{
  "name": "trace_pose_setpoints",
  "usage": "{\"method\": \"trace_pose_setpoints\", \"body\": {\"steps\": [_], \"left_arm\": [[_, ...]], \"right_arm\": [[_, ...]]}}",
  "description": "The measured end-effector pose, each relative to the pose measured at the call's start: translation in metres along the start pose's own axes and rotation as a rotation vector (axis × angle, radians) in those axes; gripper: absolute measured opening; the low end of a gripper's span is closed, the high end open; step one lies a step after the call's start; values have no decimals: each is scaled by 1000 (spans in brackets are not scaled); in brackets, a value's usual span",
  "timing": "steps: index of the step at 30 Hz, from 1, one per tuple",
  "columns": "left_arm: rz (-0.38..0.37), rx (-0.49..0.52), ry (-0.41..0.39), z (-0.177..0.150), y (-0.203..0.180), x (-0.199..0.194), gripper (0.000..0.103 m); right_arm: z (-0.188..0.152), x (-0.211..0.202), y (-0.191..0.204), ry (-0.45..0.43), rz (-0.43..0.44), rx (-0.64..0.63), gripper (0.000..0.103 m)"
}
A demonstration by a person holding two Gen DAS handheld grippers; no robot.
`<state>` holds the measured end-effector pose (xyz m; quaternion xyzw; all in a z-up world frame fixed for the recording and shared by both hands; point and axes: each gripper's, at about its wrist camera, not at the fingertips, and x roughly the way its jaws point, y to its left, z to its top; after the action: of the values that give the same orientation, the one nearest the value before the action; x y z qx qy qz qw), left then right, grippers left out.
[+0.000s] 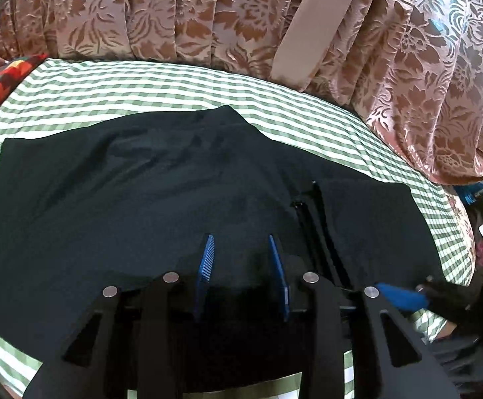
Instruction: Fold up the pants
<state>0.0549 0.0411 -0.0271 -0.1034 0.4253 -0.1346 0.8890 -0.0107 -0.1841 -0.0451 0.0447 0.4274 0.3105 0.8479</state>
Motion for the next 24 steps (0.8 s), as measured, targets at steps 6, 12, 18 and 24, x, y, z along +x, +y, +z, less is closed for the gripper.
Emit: {"method": "trace_pose_setpoints", "body": {"steps": [6, 12, 18, 24], "left_arm": [[-239, -124, 51, 19, 9, 13, 59], [-334, -136, 112, 40, -4, 44, 57], [-187, -35, 142, 38, -22, 80, 30], [-148, -69, 74, 37, -4, 55, 31]], "right_arm": [[-4, -1, 6, -34, -14, -10, 40], [-5, -4, 6, -51, -12, -3, 41], [-7, -2, 6, -58, -20, 6, 41], [-9, -3, 4, -66, -6, 5, 48]]}}
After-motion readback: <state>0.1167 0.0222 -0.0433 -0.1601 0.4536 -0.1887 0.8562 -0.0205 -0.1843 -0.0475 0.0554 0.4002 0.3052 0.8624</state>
